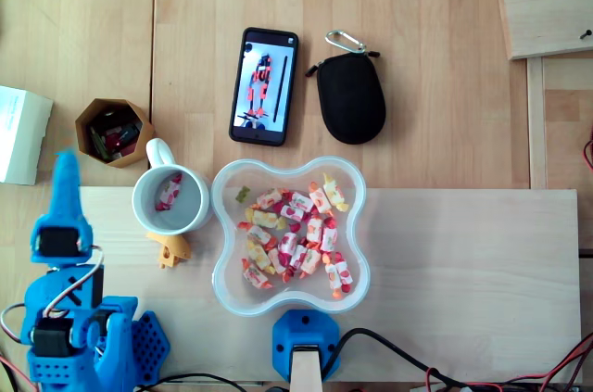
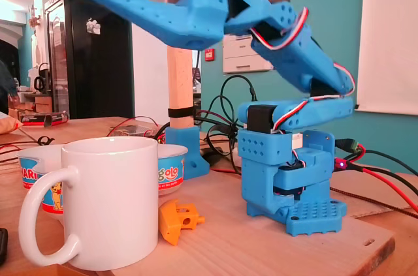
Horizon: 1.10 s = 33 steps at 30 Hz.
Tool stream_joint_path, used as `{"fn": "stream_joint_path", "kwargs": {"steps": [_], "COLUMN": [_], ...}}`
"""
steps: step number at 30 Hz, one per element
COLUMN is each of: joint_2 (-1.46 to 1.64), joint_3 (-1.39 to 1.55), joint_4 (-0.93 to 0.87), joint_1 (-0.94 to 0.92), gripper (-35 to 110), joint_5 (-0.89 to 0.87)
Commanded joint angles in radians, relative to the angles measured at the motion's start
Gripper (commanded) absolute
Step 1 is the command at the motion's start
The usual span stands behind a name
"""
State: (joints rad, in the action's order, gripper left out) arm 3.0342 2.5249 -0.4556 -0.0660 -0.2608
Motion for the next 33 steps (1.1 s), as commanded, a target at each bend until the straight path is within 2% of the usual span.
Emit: {"fn": "stream_joint_path", "kwargs": {"steps": [1,7,11,15,20,23,33], "joint_2": [-0.121,-0.337,-0.425,-0.497,-0.661,-0.785,-1.14], "joint_3": [-0.241,-0.609,-0.761,-0.821,-0.821,-0.821,-0.873], "joint_4": [-0.147,-0.502,-0.727,-0.945,-1.189,-1.262,-1.246], "joint_1": [-0.081,-0.199,-0.351,-0.525,-0.696,-0.778,-0.9], "gripper": [19,19,19,18,18,18,18], "joint_5": [-0.071,-0.238,-0.411,-0.529,-0.586,-0.601,-0.589]}}
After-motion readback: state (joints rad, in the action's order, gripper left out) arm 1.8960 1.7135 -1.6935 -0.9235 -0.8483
